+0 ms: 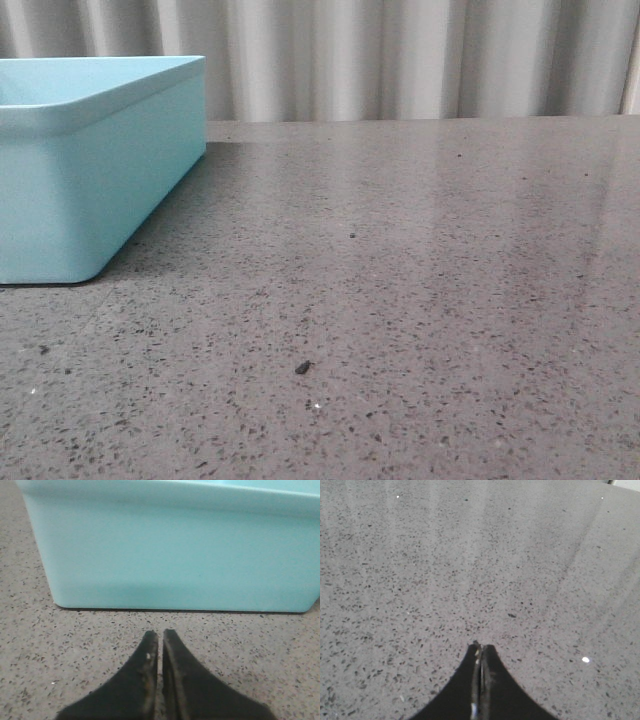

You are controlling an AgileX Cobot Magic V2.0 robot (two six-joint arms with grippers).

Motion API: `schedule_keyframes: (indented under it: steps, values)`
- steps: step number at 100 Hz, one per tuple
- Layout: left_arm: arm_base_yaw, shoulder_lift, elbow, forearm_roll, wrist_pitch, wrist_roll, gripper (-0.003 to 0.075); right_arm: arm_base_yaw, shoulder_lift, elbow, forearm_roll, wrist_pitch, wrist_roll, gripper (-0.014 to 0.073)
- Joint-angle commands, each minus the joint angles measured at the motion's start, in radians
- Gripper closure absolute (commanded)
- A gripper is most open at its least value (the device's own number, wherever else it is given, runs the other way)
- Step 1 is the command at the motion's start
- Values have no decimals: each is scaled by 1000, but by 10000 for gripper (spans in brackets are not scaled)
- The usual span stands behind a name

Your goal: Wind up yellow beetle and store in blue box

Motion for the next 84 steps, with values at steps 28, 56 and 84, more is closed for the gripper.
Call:
schedule_keyframes:
  steps: [28, 56, 84]
  values:
    - [0, -31, 25, 4, -39, -5, 741, -8, -81, 27, -13, -32, 0, 655]
    - [0, -31, 25, 4, -39, -5, 741, -8, -81, 27, -13, -32, 0, 655]
    - [0, -31, 25, 4, -39, -5, 741, -8, -81, 27, -13, -32, 0, 655]
